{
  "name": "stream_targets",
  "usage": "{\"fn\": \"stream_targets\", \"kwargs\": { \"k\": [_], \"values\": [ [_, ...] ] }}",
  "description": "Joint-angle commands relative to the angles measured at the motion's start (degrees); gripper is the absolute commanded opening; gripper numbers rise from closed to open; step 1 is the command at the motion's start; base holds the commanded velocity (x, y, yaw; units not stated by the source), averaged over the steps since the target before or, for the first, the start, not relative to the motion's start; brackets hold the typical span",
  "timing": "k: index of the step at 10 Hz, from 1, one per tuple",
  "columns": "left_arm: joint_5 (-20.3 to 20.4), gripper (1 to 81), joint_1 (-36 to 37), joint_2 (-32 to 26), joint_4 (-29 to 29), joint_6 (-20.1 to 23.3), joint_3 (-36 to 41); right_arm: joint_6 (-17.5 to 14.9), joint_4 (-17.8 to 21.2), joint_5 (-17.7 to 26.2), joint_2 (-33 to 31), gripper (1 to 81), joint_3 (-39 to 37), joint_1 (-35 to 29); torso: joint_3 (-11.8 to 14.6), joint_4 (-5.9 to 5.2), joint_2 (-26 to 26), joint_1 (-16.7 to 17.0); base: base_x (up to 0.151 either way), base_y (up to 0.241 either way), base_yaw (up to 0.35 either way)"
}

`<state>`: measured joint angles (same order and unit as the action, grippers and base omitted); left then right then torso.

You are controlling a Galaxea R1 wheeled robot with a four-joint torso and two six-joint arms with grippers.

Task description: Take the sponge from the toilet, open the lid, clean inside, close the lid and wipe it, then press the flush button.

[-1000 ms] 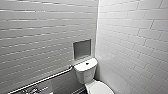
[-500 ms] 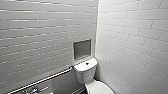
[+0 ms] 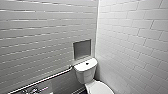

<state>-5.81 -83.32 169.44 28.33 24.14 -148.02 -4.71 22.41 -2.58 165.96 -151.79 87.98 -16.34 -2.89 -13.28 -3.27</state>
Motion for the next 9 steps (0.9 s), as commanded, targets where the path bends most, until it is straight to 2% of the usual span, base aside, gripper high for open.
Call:
{"fn": "stream_targets", "kwargs": {
  "k": [1, 3, 5, 7, 9],
  "values": [
    [-4.38, 81.1, 2.59, -1.37, 1.29, 0.12, 1.41, 7.17, -13.88, -0.67, -8.14, 1.0, 19.03, -1.71, 0.0, 0.0, 0.0, 0.0, 0.0, 0.0, 0.0],
    [-4.38, 81.1, 2.94, -2.43, 2.94, 0.12, 1.94, 7.25, -14.32, -0.05, -9.31, 1.0, 22.77, -2.41, 0.0, 0.0, 0.0, 0.0, 0.0, 0.0, 0.0],
    [-4.12, 81.1, 2.94, -3.22, 4.01, 0.12, 3.79, 7.25, -14.23, 0.39, -6.76, 1.0, 19.87, -1.97, 0.0, 0.0, 0.0, 0.0, 0.0, 0.0, 0.0],
    [-2.63, 81.1, 3.03, -6.46, 4.01, 0.21, 10.79, 7.34, -13.8, -0.05, -6.85, 1.0, 19.78, -1.62, 0.0, 0.0, 0.0, 0.0, 0.0, 0.0, 0.0],
    [-2.36, 81.1, 3.38, -8.67, 4.01, 0.12, 13.98, 7.34, -13.53, 0.04, -6.85, 1.0, 19.52, -1.97, 0.0, 0.0, 0.0, 0.0, 0.0, 0.0, 0.0]
  ]
}}
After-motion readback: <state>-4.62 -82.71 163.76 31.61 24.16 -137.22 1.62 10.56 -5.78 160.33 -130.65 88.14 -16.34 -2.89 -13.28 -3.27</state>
